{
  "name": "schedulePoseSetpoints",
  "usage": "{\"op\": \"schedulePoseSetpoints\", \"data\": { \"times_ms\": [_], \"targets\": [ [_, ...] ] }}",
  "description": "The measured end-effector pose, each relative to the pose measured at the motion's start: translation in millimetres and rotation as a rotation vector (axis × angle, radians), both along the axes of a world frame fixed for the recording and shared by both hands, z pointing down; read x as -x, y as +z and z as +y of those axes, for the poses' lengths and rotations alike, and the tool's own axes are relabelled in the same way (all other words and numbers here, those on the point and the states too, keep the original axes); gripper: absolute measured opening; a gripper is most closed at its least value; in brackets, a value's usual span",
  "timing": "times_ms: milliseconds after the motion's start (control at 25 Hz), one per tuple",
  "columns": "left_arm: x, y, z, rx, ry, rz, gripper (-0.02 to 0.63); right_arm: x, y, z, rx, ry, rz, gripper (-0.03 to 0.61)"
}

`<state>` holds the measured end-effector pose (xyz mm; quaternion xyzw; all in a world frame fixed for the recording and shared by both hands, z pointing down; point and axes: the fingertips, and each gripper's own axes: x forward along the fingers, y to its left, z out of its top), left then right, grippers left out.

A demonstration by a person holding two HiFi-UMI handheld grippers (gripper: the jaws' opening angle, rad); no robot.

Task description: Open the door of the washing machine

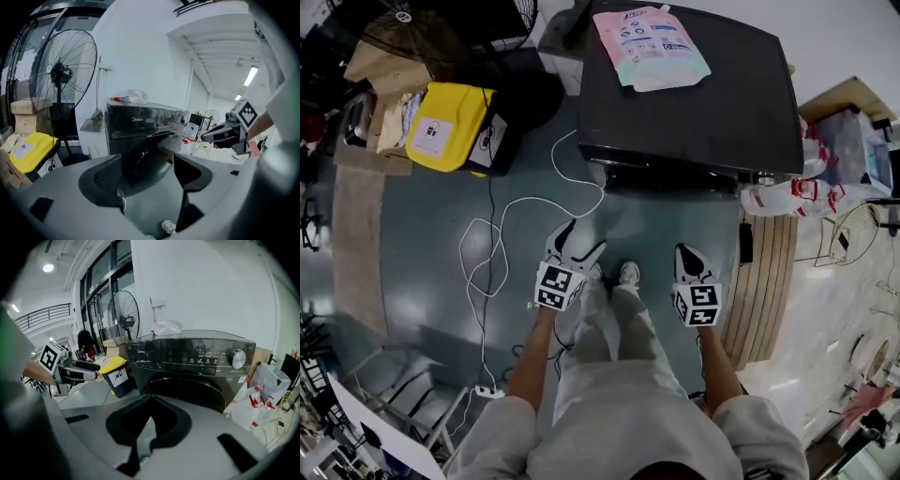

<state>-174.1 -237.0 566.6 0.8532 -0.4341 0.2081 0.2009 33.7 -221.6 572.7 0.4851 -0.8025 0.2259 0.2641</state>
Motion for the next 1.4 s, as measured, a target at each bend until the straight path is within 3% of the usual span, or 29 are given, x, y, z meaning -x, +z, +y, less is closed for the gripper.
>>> {"op": "schedulePoseSetpoints", "data": {
  "times_ms": [160,400,520,1080,1400],
  "targets": [
    [2,26,-8,-0.005,0.033,-0.038,0.327,5,26,2,0.022,0.008,0.009,-0.002],
    [-1,71,-16,-0.088,0.22,-0.304,0.327,14,67,5,0.053,0.015,0.018,-0.002],
    [-9,95,-22,-0.114,0.284,-0.374,0.327,13,85,8,0.063,0.016,0.024,-0.001],
    [-48,195,-90,-0.102,0.292,-0.314,0.327,4,159,25,0.117,0.022,0.031,-0.002],
    [-72,226,-127,-0.095,0.278,-0.266,0.327,-2,184,31,0.137,0.025,0.028,-0.002]
  ]
}}
